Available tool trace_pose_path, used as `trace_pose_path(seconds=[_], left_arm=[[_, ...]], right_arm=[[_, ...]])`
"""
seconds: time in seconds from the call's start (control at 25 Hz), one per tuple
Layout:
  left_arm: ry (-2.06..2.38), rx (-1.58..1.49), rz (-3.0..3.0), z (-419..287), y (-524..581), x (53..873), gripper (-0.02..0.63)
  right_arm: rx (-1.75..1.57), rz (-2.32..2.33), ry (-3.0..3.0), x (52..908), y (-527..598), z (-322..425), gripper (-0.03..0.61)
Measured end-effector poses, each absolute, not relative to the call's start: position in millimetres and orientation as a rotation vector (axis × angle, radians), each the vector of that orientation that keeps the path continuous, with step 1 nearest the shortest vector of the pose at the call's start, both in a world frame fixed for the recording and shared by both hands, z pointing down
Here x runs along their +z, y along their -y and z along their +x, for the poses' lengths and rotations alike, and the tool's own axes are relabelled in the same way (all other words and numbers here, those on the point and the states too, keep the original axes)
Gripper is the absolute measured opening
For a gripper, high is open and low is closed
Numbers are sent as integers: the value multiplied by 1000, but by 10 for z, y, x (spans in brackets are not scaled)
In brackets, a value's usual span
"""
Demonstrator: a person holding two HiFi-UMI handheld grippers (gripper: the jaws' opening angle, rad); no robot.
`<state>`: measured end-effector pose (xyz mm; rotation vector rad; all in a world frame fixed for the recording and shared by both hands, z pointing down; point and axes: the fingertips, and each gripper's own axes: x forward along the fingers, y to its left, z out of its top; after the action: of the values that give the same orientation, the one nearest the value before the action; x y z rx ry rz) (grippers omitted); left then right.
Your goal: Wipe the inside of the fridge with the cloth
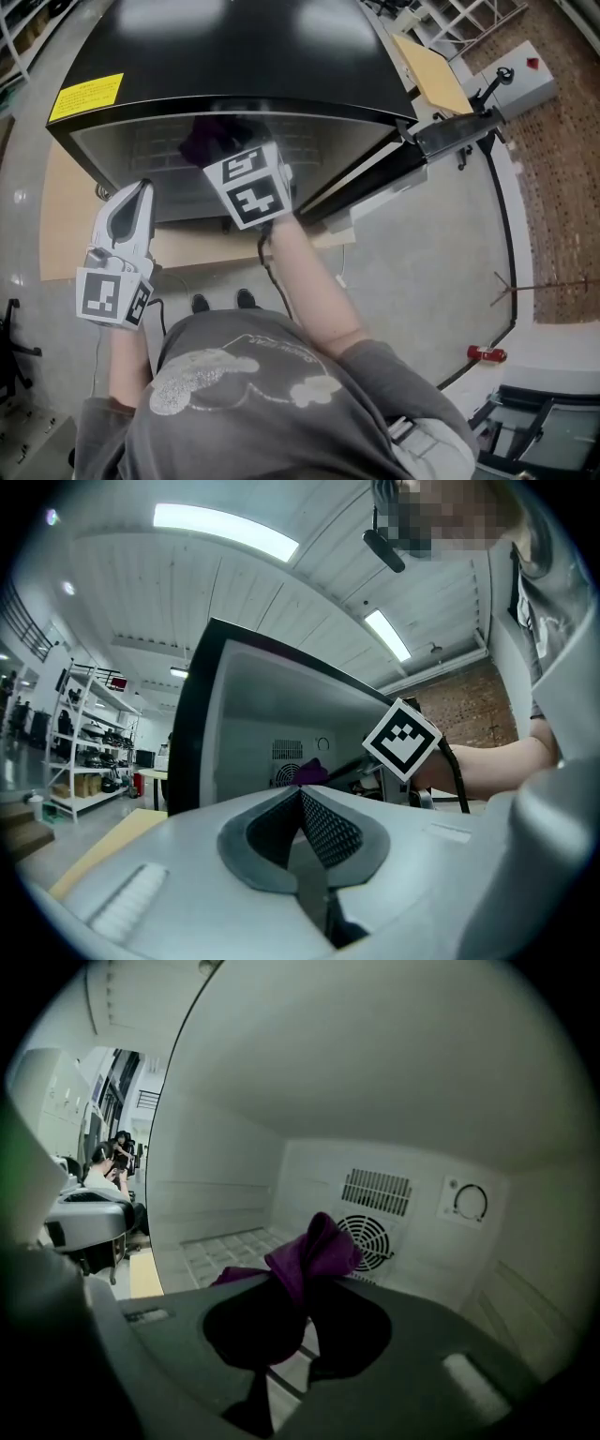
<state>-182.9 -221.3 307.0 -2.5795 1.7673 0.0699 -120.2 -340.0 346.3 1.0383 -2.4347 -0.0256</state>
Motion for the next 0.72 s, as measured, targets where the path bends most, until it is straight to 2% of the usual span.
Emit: trace_pose_path(seconds=[0.48, 0.72], left_arm=[[-1652, 49, -2662, -1507, 2327, 3104, 17], [-1611, 45, -2694, -1379, 2369, 3128, 17]], right_arm=[[55, 1286, 2302, 3494, 3543, -293, 43], [59, 1427, 2338, 3370, 3516, -124, 43]])
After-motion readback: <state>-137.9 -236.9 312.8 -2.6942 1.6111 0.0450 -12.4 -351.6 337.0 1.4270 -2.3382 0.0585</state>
